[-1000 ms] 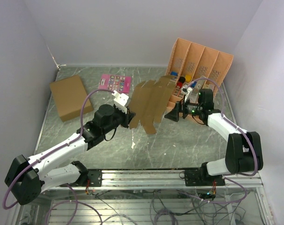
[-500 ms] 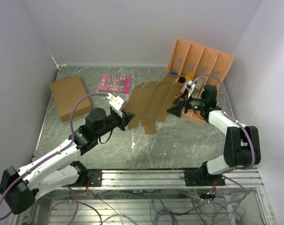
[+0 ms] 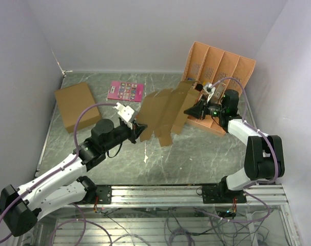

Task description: Fold the paper box

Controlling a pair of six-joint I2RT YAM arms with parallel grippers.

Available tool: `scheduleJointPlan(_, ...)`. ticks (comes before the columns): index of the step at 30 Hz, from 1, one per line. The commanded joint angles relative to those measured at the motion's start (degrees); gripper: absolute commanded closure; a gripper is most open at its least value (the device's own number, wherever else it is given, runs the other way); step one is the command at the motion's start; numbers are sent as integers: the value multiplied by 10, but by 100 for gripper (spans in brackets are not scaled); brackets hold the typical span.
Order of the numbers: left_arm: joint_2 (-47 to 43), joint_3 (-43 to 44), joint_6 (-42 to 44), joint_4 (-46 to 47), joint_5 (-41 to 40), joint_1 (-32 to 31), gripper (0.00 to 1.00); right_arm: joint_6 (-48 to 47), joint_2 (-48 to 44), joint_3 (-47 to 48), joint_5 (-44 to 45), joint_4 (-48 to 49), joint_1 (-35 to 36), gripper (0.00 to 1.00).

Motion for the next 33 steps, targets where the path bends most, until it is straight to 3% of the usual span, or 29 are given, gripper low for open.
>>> scheduleJointPlan(1,13,8,-1,23,1,-3,93,41,-34,-3,21,0,8,97)
scheduleJointPlan(5,49,21,-10,43,-3,-16,93,52,-72,30,127,-103,47,100)
scheduleJointPlan(9,87,41,-18,58,-60,-41,93,100,-100,75,381,-226,132,100)
scheduleJointPlan(14,112,58,-29,52,-128,-57,93,150,-106,116,568,-302,183,100)
scheduleJointPlan(23,124,71,-39,4,-174,-58,93,154,-96,143,609,-360,200,100)
scheduleJointPlan(29,160,77,-37,26,-108,-59,93,171,-44,195,651,-421,216,100)
scheduleJointPlan(33,198,99,-58,15,-106,-58,93,150,-5,246,724,-445,281,100)
